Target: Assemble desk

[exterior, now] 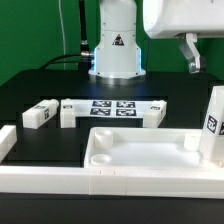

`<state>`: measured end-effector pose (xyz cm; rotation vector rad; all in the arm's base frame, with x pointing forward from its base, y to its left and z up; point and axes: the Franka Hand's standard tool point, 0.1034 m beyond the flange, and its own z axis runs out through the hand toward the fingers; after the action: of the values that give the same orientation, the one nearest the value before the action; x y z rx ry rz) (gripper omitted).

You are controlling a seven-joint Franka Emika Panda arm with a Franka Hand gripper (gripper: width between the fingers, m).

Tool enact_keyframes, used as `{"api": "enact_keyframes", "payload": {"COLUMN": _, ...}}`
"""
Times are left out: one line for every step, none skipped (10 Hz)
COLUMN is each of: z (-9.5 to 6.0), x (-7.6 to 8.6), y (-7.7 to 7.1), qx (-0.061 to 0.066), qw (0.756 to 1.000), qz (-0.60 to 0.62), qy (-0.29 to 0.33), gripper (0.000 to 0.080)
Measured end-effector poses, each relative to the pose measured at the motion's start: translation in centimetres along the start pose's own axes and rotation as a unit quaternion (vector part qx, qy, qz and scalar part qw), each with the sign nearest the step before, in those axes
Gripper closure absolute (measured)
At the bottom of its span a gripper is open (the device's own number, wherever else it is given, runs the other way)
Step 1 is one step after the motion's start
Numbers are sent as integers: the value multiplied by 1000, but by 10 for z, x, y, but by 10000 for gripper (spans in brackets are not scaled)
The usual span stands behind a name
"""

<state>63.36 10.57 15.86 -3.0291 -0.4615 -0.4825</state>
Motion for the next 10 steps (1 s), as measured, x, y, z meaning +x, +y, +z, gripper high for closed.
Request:
{"api": "enact_keyframes", "payload": {"z": 4, "x": -2, "y": -1, "qx": 11, "qw": 998, "qz": 0, "qy": -58, "gripper": 151}}
{"api": "enact_keyframes", "payload": {"z": 9, "x": 6, "y": -1, "qx": 17, "qw": 997, "qz": 0, "qy": -82, "gripper": 151}}
{"api": "enact_keyframes", "payload": {"z": 12, "x": 4, "y": -4, "qx": 24, "qw": 993, "qz": 2, "qy": -117, "gripper": 151}}
{"api": "enact_keyframes", "payload": {"z": 14, "x": 4, "y": -5, "qx": 31, "qw": 988, "qz": 2, "qy": -152, "gripper": 151}}
{"api": "enact_keyframes", "payload": {"z": 19, "x": 8, "y": -4, "qx": 36, "qw": 985, "qz": 2, "qy": -171, "gripper": 151}}
{"api": "enact_keyframes", "payload": {"z": 21, "x": 4, "y": -7, "qx": 45, "qw": 975, "qz": 1, "qy": -217, "gripper": 151}}
{"api": "enact_keyframes", "payload": {"z": 25, "x": 12, "y": -3, "qx": 47, "qw": 975, "qz": -2, "qy": -217, "gripper": 151}}
{"api": "enact_keyframes", "payload": {"z": 29, "x": 11, "y": 1, "qx": 47, "qw": 975, "qz": -3, "qy": -216, "gripper": 151}}
{"api": "enact_keyframes", "payload": {"z": 31, "x": 9, "y": 3, "qx": 48, "qw": 975, "qz": -2, "qy": -218, "gripper": 151}}
{"api": "enact_keyframes", "payload": {"z": 32, "x": 10, "y": 4, "qx": 47, "qw": 976, "qz": -1, "qy": -214, "gripper": 151}}
